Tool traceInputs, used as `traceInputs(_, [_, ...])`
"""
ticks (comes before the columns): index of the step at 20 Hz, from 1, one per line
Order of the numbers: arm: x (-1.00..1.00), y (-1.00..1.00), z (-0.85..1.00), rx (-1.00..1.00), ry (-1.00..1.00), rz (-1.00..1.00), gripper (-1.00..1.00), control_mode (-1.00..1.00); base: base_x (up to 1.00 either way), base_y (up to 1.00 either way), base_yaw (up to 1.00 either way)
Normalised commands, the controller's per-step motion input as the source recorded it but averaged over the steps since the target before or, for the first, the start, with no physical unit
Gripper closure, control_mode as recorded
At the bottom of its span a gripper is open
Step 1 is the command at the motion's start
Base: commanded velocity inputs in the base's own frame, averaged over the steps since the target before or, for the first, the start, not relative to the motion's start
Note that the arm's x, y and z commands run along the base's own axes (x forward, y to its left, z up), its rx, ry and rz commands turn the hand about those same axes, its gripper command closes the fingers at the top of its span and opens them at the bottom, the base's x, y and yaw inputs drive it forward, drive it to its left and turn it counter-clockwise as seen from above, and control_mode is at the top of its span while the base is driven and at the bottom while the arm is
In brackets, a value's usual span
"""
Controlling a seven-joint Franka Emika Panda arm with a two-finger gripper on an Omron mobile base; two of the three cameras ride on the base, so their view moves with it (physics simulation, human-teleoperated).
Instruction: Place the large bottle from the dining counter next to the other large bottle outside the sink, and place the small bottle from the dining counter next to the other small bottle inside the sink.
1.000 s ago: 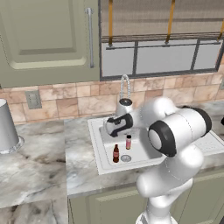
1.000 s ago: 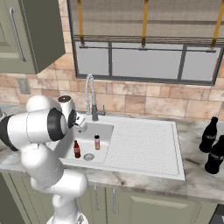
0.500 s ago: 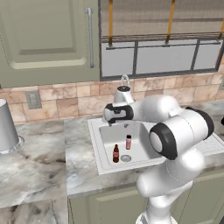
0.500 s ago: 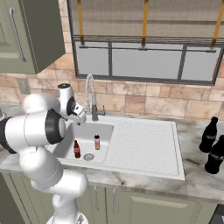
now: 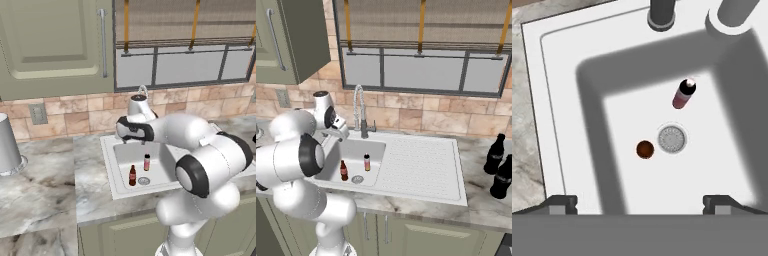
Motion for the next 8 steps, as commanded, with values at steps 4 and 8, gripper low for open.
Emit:
traceInputs(4, [-0.34,0.00,0.35,-0.03,0.00,0.00,-1.00,-1.00,0.00,0.00,0.00])
traceInputs(8, [-0.17,0.00,0.53,-0.04,0.00,0.00,-1.00,-1.00,0.00,0.00,0.00])
